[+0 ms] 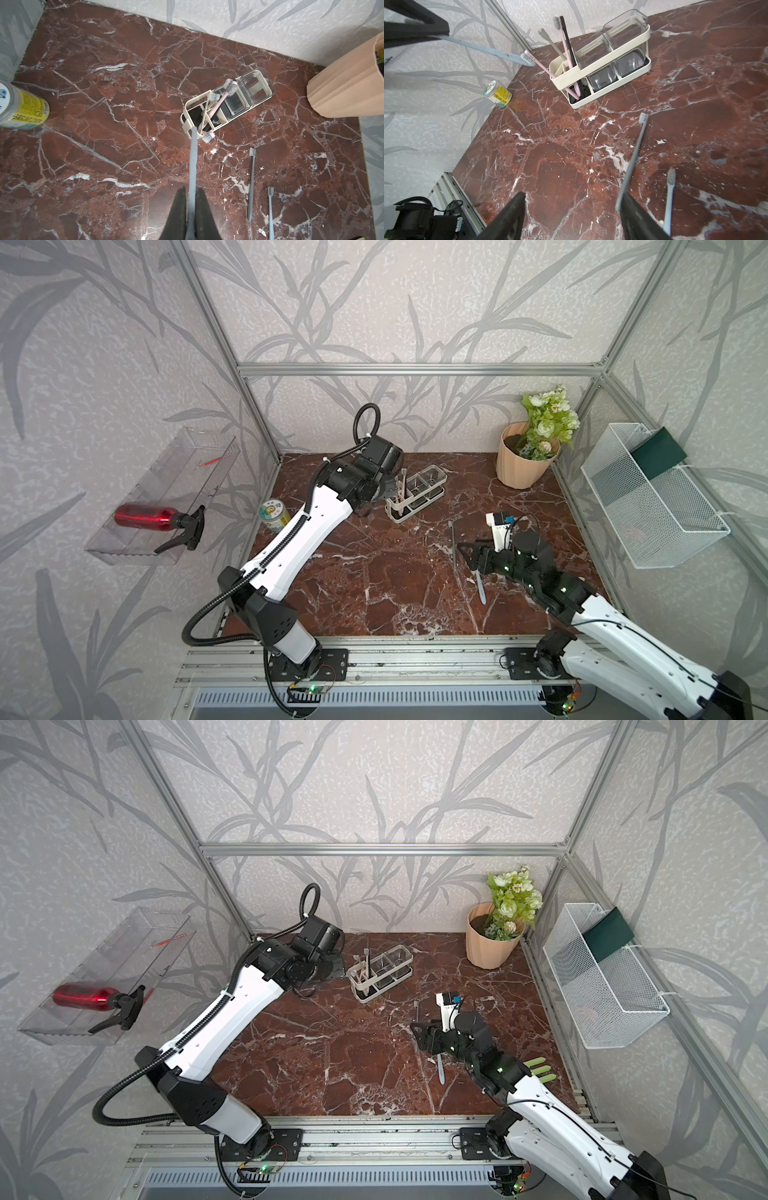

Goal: Place the toothbrush into the toothbrush holder
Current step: Place the toothbrush in the toothbrush holder.

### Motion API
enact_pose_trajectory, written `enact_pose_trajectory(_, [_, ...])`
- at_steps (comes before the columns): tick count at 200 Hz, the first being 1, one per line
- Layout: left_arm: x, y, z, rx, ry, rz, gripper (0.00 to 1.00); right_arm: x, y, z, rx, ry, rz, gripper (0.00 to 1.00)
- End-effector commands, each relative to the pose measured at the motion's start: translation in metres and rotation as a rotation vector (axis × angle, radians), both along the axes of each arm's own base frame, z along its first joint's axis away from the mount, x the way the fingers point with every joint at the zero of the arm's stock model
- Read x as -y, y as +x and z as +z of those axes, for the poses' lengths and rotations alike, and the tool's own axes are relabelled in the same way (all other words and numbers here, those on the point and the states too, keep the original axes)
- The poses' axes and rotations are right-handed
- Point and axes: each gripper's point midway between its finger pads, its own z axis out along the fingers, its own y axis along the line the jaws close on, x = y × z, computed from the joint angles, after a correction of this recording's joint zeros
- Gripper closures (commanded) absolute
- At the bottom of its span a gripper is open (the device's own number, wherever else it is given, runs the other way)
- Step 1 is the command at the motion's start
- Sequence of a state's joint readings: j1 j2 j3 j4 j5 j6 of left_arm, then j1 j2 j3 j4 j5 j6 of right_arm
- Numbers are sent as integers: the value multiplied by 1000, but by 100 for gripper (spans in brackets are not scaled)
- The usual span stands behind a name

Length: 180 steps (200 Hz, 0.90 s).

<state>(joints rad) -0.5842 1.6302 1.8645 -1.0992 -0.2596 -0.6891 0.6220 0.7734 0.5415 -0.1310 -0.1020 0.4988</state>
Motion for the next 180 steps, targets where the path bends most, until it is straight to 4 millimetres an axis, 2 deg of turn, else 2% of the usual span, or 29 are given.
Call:
enact_pose_trajectory(1, [-11, -1, -6, -81, 86, -20, 100, 11, -10, -14, -8, -74, -2, 28])
enact_pose_trajectory(84, [6, 40, -25, -161, 127, -46, 100, 16, -29, -8, 26, -80, 38, 28])
enact_pose_trajectory(118, [12, 50, -29, -170, 121, -47, 100, 16, -32, -6, 37, -74, 50, 28])
enact_pose_trajectory(180, [16, 62, -55, -232, 145, -46, 100, 8, -35, -7, 31, -58, 85, 28])
